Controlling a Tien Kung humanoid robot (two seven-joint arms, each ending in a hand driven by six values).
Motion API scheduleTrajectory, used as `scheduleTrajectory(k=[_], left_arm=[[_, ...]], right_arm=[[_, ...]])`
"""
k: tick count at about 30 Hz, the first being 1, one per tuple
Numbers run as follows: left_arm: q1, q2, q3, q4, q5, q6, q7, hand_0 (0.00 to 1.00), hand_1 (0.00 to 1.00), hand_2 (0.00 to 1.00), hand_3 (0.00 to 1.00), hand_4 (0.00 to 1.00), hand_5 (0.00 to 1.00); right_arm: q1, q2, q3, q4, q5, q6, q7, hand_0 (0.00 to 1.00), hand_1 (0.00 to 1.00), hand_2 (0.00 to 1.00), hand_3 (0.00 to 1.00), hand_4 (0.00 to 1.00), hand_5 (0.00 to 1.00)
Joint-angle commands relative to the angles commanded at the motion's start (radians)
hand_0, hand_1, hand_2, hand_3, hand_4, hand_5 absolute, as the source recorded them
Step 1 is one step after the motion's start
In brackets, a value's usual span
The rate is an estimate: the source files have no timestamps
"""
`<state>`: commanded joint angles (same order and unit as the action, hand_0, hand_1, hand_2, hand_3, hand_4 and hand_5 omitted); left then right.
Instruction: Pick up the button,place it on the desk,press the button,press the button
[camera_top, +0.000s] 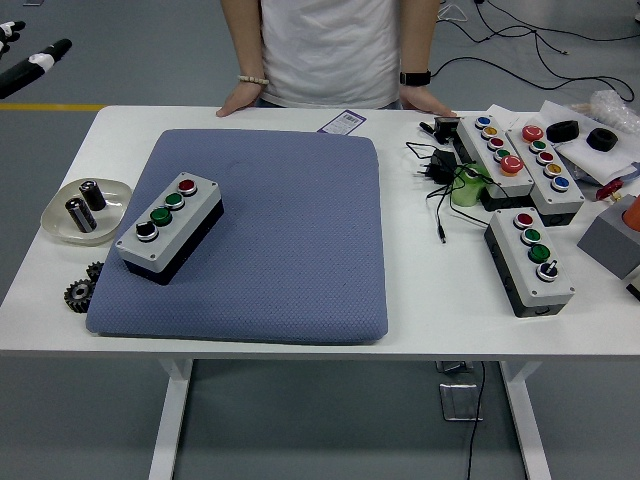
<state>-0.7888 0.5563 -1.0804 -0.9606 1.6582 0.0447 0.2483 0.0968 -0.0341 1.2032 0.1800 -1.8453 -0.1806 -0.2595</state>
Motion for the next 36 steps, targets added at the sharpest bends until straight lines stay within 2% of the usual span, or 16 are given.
scheduleTrajectory(k=[3,8,15,19,25,27,30,33,36], left_arm=[[0.012,-0.004,0.036,-0.048,0.093,-0.035,0.05,0.998,0.998,0.998,0.998,0.998,0.905],[0.02,-0.015,0.092,-0.115,0.071,-0.05,0.113,0.998,0.998,0.998,0.998,0.998,0.905],[0.03,-0.058,0.147,-0.153,0.1,-0.03,0.191,0.998,0.998,0.998,0.998,0.998,0.904],[0.043,-0.068,0.174,-0.189,0.096,-0.025,0.22,0.998,0.998,0.998,0.998,0.998,0.904],[0.068,-0.081,0.211,-0.232,0.131,-0.028,0.301,0.998,0.998,0.998,0.998,0.998,0.908],[0.075,-0.085,0.227,-0.239,0.138,-0.012,0.327,0.998,0.998,0.998,0.998,0.998,0.905],[0.09,-0.09,0.26,-0.248,0.176,0.057,0.375,0.998,0.998,0.998,0.998,0.998,0.905],[0.099,-0.099,0.285,-0.243,0.194,0.099,0.397,0.998,0.998,0.998,0.998,0.998,0.88],[0.101,-0.109,0.304,-0.223,0.202,0.1,0.397,0.998,0.998,0.998,0.998,0.998,0.88]], right_arm=[[-0.001,0.0,-0.006,0.0,0.009,0.0,0.001,0.734,0.738,0.787,0.732,0.4,0.212],[-0.002,0.0,-0.007,0.0,0.01,-0.001,0.002,0.734,0.738,0.787,0.732,0.4,0.212],[-0.005,0.0,-0.004,0.0,0.008,-0.004,0.002,0.733,0.738,0.786,0.728,0.402,0.211],[-0.006,-0.001,-0.005,0.0,0.006,-0.005,0.001,0.733,0.738,0.786,0.728,0.402,0.211],[-0.006,-0.001,-0.006,0.0,0.007,-0.005,0.001,0.733,0.733,0.786,0.728,0.401,0.211],[-0.006,-0.002,-0.005,0.0,0.004,-0.005,0.001,0.733,0.735,0.784,0.727,0.399,0.212],[-0.007,-0.002,-0.002,0.0,0.001,-0.006,0.001,0.733,0.735,0.784,0.727,0.399,0.212],[-0.007,-0.003,0.001,0.0,-0.003,-0.006,0.001,0.732,0.722,0.783,0.725,0.399,0.212],[-0.007,-0.003,0.003,0.0,-0.004,-0.006,0.001,0.732,0.722,0.783,0.725,0.399,0.212]])
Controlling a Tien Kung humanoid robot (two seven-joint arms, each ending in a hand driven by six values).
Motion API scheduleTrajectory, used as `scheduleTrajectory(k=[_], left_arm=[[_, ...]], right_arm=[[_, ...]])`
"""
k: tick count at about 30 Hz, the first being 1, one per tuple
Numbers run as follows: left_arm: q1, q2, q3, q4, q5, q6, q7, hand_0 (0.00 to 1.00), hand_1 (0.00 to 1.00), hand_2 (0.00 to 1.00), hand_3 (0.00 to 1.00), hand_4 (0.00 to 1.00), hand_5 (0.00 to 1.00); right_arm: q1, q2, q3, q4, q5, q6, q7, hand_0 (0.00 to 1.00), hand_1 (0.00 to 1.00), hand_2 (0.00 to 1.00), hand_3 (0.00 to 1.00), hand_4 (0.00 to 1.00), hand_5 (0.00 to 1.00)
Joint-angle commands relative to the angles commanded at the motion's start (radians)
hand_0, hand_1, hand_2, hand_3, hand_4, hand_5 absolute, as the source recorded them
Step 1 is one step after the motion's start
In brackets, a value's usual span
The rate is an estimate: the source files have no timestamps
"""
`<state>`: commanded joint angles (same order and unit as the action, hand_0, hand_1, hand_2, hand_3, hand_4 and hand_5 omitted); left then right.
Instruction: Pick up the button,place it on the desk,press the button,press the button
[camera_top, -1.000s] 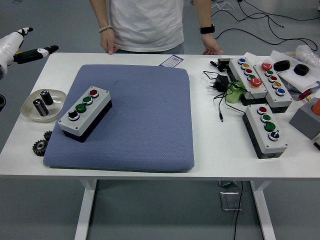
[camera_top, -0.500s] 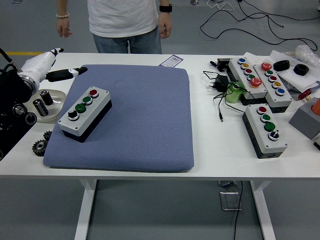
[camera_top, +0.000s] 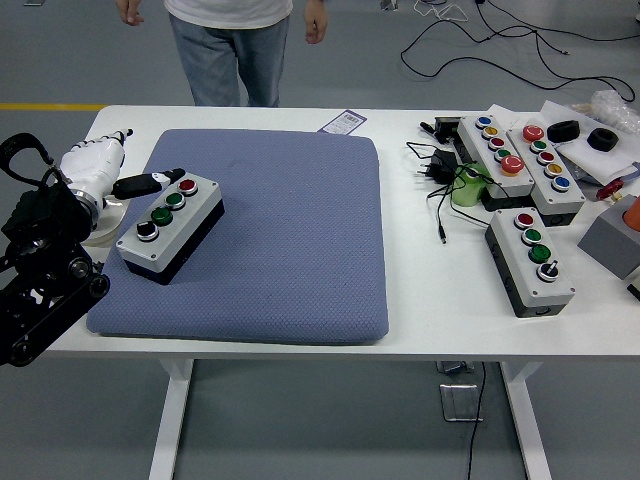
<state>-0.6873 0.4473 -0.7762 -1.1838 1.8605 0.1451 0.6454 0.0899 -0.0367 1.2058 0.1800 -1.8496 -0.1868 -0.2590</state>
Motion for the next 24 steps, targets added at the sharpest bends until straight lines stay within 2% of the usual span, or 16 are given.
scheduleTrajectory(k=[12,24], left_arm=[[0.007,-0.018,0.051,-0.004,-0.045,-0.02,0.0,0.988,0.998,0.998,0.998,0.998,0.879],[0.008,-0.046,0.095,0.045,-0.038,-0.04,0.0,0.975,0.998,0.998,0.998,0.998,0.843]], right_arm=[[0.0,0.0,-0.001,0.0,-0.001,-0.001,0.0,0.73,0.724,0.782,0.725,0.399,0.21],[-0.001,-0.001,-0.006,0.0,0.002,-0.001,0.001,0.729,0.721,0.78,0.724,0.398,0.209]])
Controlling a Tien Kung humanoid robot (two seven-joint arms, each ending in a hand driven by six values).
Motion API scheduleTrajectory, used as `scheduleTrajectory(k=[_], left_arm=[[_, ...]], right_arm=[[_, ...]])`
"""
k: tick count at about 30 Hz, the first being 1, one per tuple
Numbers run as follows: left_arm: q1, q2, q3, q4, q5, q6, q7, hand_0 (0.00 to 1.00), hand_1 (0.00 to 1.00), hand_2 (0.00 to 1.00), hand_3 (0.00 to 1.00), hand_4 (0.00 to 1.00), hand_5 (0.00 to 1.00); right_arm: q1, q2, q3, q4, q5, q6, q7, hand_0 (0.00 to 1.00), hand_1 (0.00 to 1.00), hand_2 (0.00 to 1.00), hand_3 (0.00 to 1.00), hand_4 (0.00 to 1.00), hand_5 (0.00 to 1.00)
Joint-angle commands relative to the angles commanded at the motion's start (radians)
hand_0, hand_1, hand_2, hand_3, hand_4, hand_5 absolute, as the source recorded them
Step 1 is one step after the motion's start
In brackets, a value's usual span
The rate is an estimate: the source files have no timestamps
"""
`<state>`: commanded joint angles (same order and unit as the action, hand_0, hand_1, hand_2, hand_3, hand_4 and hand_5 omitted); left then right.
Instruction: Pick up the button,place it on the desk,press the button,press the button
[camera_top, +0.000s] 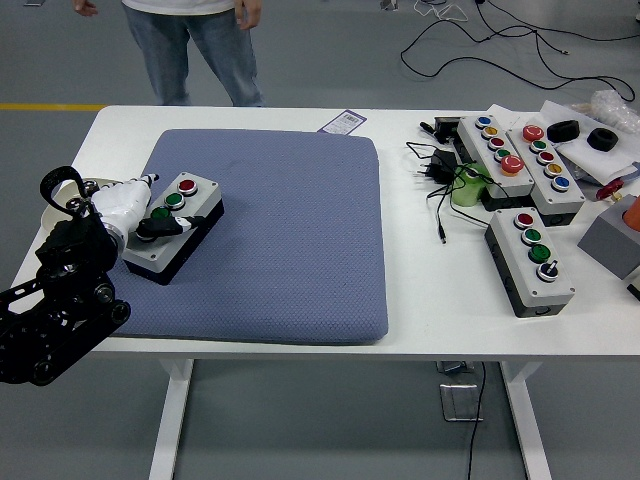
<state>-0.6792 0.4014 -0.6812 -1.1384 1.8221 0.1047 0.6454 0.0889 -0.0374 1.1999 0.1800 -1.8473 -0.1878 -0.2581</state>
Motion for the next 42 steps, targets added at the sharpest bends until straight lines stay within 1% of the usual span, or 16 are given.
scheduleTrajectory(k=[2,3,8,9,14,15,20,21,23,26,27,32,33,38,39,42], left_arm=[[-0.001,-0.008,0.004,0.004,0.002,-0.018,0.0,0.975,0.998,0.998,0.998,0.998,0.843],[-0.002,-0.011,0.005,0.005,0.005,-0.026,0.0,0.998,0.998,0.998,0.998,0.998,0.762],[-0.011,-0.027,0.012,0.009,0.014,-0.074,0.0,0.998,0.998,0.998,0.998,0.998,0.762],[-0.013,-0.03,0.014,0.011,0.014,-0.083,0.0,0.901,0.998,0.998,0.998,0.998,0.622],[-0.024,-0.038,0.026,0.024,0.027,-0.116,0.0,0.901,0.998,0.998,0.998,0.998,0.622],[-0.026,-0.039,0.028,0.026,0.031,-0.119,0.0,0.535,0.786,0.891,0.998,0.925,0.274],[-0.036,-0.04,0.036,0.041,0.074,-0.118,0.0,0.535,0.786,0.891,0.998,0.925,0.274],[-0.037,-0.039,0.036,0.043,0.076,-0.114,0.0,0.455,0.518,0.539,0.643,0.655,0.002],[-0.038,-0.038,0.031,0.048,0.07,-0.115,0.0,0.455,0.518,0.539,0.643,0.655,0.002],[-0.039,-0.035,0.022,0.053,0.069,-0.129,0.0,0.455,0.518,0.539,0.643,0.655,0.002],[-0.039,-0.034,0.02,0.053,0.067,-0.129,0.0,0.355,0.405,0.437,0.468,0.605,0.002],[-0.038,-0.027,0.005,0.045,0.063,-0.127,-0.003,0.355,0.405,0.437,0.468,0.605,0.002],[-0.039,-0.025,0.003,0.042,0.056,-0.128,-0.01,0.294,0.306,0.356,0.369,0.492,0.002],[-0.043,-0.018,-0.002,0.046,0.019,-0.145,-0.063,0.294,0.306,0.356,0.369,0.492,0.002],[-0.043,-0.015,-0.001,0.049,0.013,-0.148,-0.08,0.272,0.266,0.321,0.336,0.407,0.002],[-0.044,-0.008,0.0,0.052,0.006,-0.145,-0.129,0.272,0.266,0.321,0.336,0.407,0.002]], right_arm=[[0.0,0.0,0.0,0.0,-0.001,0.0,0.0,0.729,0.721,0.78,0.724,0.398,0.209],[0.0,0.001,0.0,0.0,-0.002,0.0,0.0,0.728,0.722,0.779,0.723,0.398,0.209],[-0.001,0.001,0.0,0.0,-0.003,-0.001,0.0,0.728,0.722,0.779,0.723,0.398,0.209],[-0.001,0.0,0.0,0.0,-0.003,-0.001,0.001,0.728,0.72,0.779,0.721,0.397,0.204],[-0.001,0.0,-0.003,0.0,0.002,-0.002,0.002,0.728,0.72,0.779,0.721,0.397,0.204],[-0.001,0.001,-0.003,0.0,0.002,-0.002,0.002,0.728,0.717,0.777,0.719,0.395,0.207],[-0.002,0.001,-0.005,0.0,0.004,-0.002,0.003,0.728,0.717,0.777,0.719,0.395,0.207],[-0.002,0.001,-0.005,0.0,0.003,-0.002,0.003,0.725,0.717,0.775,0.713,0.395,0.206],[-0.002,0.001,-0.004,0.0,0.001,-0.003,0.002,0.725,0.717,0.775,0.713,0.395,0.206],[-0.002,0.0,-0.001,0.0,-0.005,-0.004,0.003,0.725,0.717,0.775,0.713,0.395,0.206],[-0.002,0.001,-0.001,0.0,-0.005,-0.004,0.003,0.723,0.715,0.769,0.711,0.394,0.204],[-0.002,0.001,-0.001,0.0,-0.005,-0.006,0.003,0.723,0.715,0.769,0.711,0.394,0.204],[-0.001,0.001,0.0,0.0,-0.006,-0.006,0.003,0.719,0.712,0.769,0.711,0.393,0.203],[-0.001,0.001,0.003,0.0,-0.011,-0.007,0.002,0.719,0.712,0.769,0.711,0.393,0.203],[-0.001,0.001,0.003,0.0,-0.013,-0.007,0.002,0.718,0.711,0.768,0.709,0.392,0.203],[-0.001,0.002,0.006,0.0,-0.016,-0.007,0.002,0.718,0.711,0.768,0.709,0.392,0.203]])
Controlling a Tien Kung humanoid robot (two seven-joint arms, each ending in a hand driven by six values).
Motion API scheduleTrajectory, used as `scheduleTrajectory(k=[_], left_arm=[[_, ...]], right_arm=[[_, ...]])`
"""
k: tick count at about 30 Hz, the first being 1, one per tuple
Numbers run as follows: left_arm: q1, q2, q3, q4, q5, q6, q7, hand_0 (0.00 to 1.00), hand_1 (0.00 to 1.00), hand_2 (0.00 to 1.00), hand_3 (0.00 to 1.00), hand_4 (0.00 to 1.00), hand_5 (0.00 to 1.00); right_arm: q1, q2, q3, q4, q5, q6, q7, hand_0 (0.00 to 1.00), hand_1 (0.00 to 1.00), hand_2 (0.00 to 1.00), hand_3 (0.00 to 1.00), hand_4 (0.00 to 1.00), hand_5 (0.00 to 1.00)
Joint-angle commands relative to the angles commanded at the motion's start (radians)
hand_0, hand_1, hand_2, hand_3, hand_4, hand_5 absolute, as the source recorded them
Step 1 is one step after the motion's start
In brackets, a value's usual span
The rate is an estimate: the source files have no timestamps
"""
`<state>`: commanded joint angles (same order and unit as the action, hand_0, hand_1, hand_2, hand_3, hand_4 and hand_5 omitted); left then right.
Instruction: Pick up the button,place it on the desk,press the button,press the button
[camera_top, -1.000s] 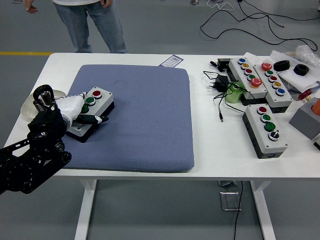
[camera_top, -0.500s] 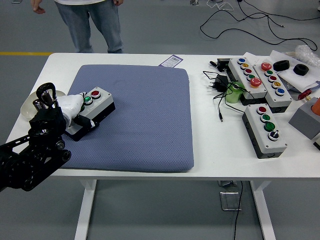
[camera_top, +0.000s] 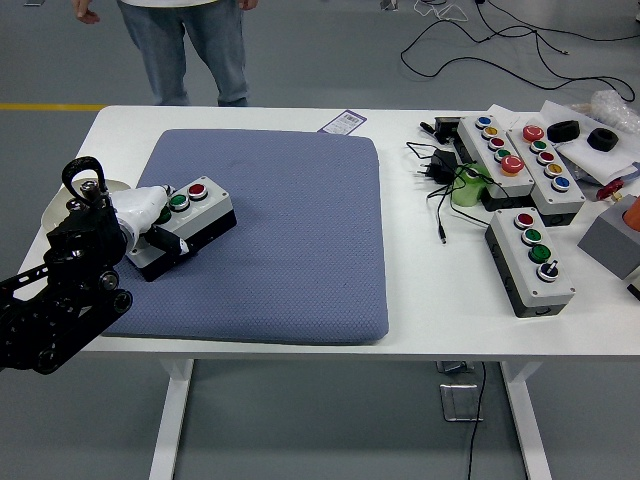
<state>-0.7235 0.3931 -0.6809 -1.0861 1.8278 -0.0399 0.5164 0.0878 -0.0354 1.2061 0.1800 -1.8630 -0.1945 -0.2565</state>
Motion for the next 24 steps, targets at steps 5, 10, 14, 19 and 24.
scheduleTrajectory(k=[5,10,14,19,24], left_arm=[[-0.007,0.012,0.001,0.01,-0.018,0.025,-0.115,0.244,0.236,0.301,0.299,0.367,0.002],[-0.02,0.023,0.004,0.012,-0.044,0.083,-0.244,0.232,0.225,0.294,0.287,0.342,0.002],[-0.045,0.035,0.023,-0.005,-0.045,0.127,-0.343,0.232,0.225,0.294,0.287,0.342,0.002],[-0.092,0.051,0.101,-0.013,0.049,0.146,-0.494,0.235,0.227,0.294,0.29,0.347,0.002],[-0.125,0.06,0.177,-0.016,0.084,0.144,-0.618,0.234,0.227,0.29,0.293,0.358,0.002]], right_arm=[[0.0,0.0,0.0,0.0,-0.001,-0.001,0.0,0.714,0.71,0.768,0.71,0.392,0.202],[0.0,0.001,0.001,0.0,-0.005,0.0,0.0,0.716,0.709,0.766,0.708,0.391,0.202],[-0.001,0.002,0.002,0.0,-0.005,0.0,0.0,0.716,0.709,0.766,0.708,0.391,0.202],[0.0,0.002,0.001,0.0,-0.008,0.001,0.0,0.716,0.709,0.766,0.708,0.391,0.202],[-0.001,0.001,0.0,0.0,-0.009,0.002,0.0,0.712,0.709,0.764,0.708,0.391,0.202]])
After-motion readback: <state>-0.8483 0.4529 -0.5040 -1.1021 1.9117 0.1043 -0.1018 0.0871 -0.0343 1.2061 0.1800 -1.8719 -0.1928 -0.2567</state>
